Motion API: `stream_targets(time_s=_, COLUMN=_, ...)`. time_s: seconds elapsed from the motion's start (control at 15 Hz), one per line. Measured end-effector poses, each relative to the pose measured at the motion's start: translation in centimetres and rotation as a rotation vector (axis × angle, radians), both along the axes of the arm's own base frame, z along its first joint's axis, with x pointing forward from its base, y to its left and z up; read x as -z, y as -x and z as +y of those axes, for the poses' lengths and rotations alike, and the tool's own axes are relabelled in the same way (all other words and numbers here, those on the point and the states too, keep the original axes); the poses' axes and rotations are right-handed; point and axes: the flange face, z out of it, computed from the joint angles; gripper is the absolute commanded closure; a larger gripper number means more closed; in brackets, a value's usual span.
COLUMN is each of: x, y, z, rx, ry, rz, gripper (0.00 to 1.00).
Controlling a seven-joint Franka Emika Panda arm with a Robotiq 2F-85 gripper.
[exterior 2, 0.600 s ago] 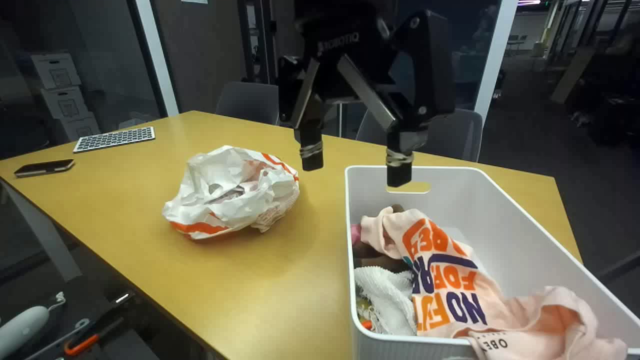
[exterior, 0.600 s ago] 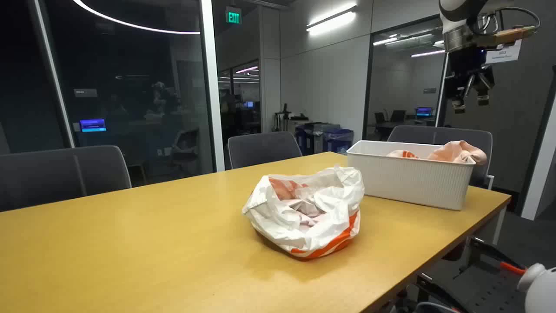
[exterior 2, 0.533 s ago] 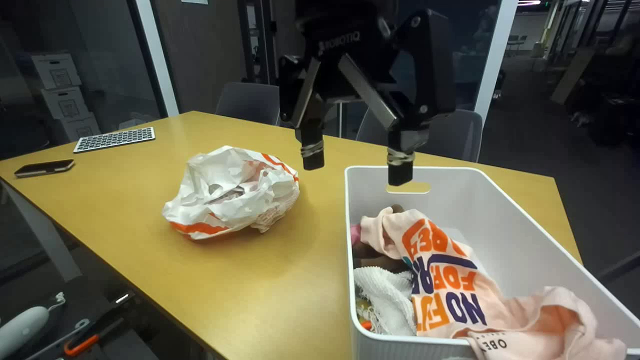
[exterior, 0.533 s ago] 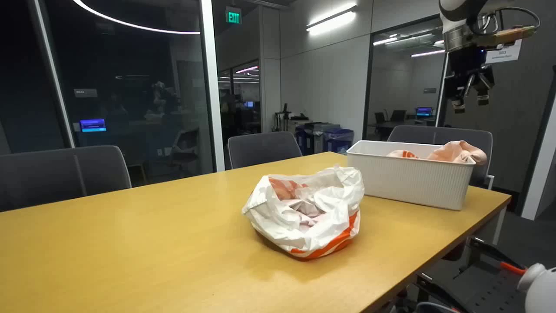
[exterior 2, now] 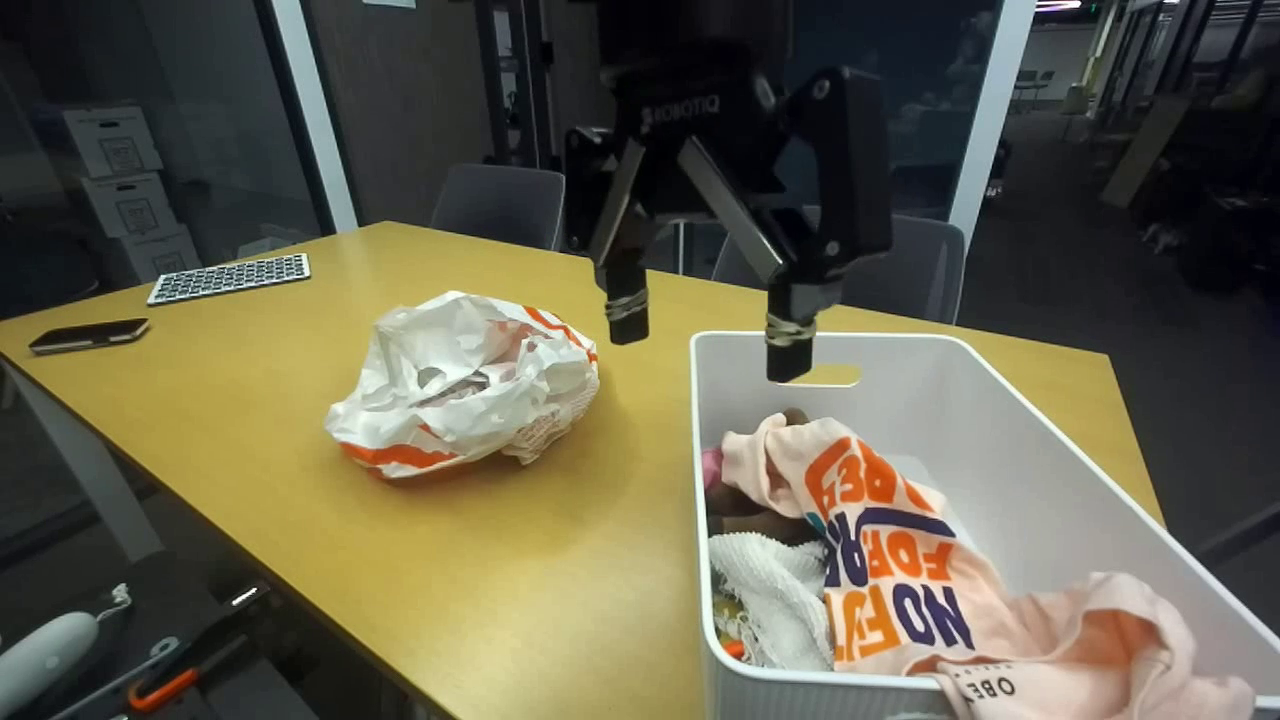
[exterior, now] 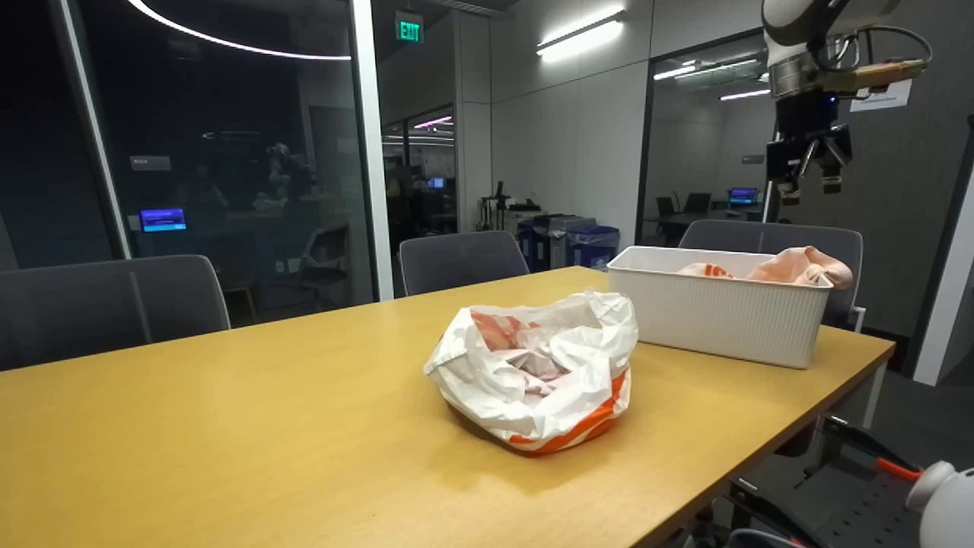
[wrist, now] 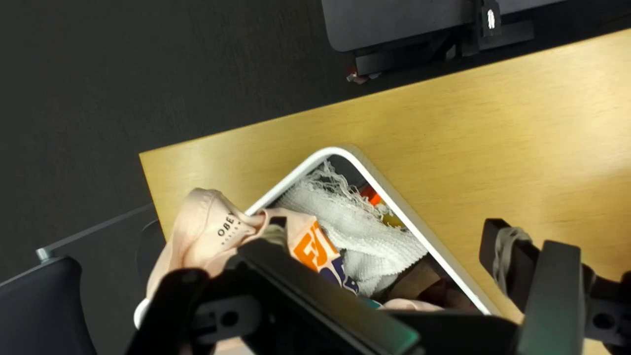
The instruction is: Remove the peach shirt from the basket, then put it in the plastic and pull up the plastic
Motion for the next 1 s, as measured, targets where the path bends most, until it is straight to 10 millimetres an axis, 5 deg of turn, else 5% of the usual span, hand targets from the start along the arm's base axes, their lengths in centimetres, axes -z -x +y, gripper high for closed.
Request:
stream_targets(time_s=0.27, x=4.3, y=-4.8, z=-0.1, rx=-0.036, ry=-0.011, rz=-0.109, gripper=0.00)
stream_targets(time_s=0.73, x=14.2, y=-12.6, z=-3.3, rx=-0.071, ry=-0.008, rz=-0.163, gripper=0.00)
stream_targets(time_s=0.8, x=15.2, y=-13.4, z=-3.6, rx=-0.078, ry=-0.015, rz=-0.173, gripper=0.25)
stream_targets(time_s=0.87, x=15.9, y=-14.0, z=-4.0, rx=-0.088, ry=-0.017, rz=-0.185, gripper=0.26)
stream_targets(time_s=1.0, x=16.8, y=-14.9, z=-4.6, rx=-0.117, ry=-0.016, rz=-0.215, gripper=0.44)
